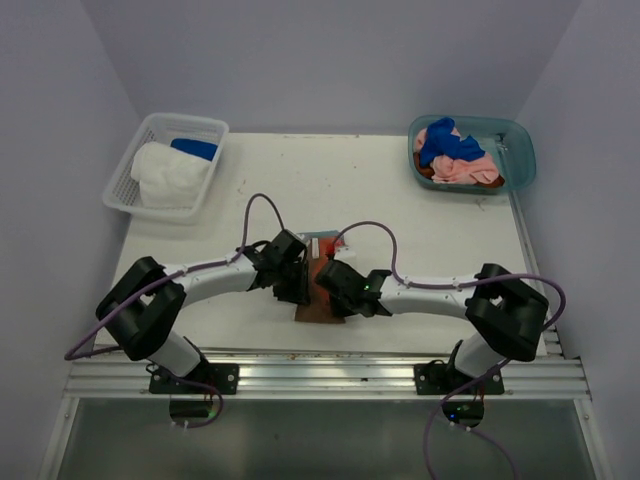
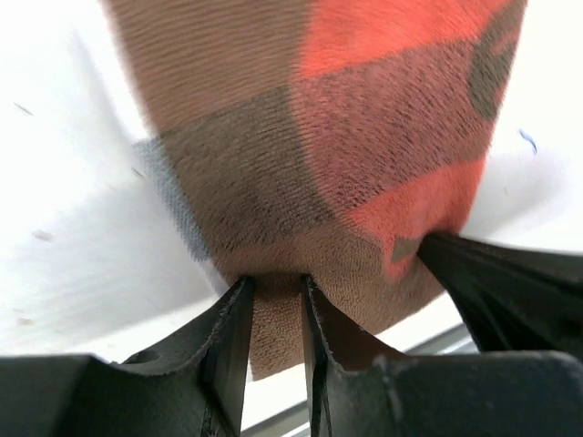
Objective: Roll the towels
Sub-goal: Fold the towel, then roll the towel
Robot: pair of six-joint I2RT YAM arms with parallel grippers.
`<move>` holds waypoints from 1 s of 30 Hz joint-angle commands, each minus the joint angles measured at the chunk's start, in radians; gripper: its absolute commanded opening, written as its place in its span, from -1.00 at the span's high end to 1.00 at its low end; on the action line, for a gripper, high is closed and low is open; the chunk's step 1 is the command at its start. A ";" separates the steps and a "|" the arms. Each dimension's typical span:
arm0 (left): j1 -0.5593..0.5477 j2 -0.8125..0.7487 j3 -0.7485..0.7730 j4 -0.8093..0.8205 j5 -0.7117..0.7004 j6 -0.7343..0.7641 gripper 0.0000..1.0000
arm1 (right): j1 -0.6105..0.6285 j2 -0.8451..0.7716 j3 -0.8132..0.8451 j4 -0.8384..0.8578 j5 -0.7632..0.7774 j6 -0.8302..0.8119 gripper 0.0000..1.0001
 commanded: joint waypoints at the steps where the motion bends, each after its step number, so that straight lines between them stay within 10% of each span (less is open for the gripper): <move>1: 0.037 0.029 0.113 -0.059 -0.134 0.090 0.38 | -0.004 0.033 0.087 -0.049 0.075 -0.009 0.99; 17: 0.071 -0.229 -0.083 -0.023 0.039 0.082 -0.11 | -0.007 -0.172 -0.046 -0.009 -0.053 0.001 0.41; 30: 0.068 -0.168 -0.167 0.077 0.064 0.050 0.10 | -0.002 -0.169 -0.120 0.071 -0.098 0.104 0.33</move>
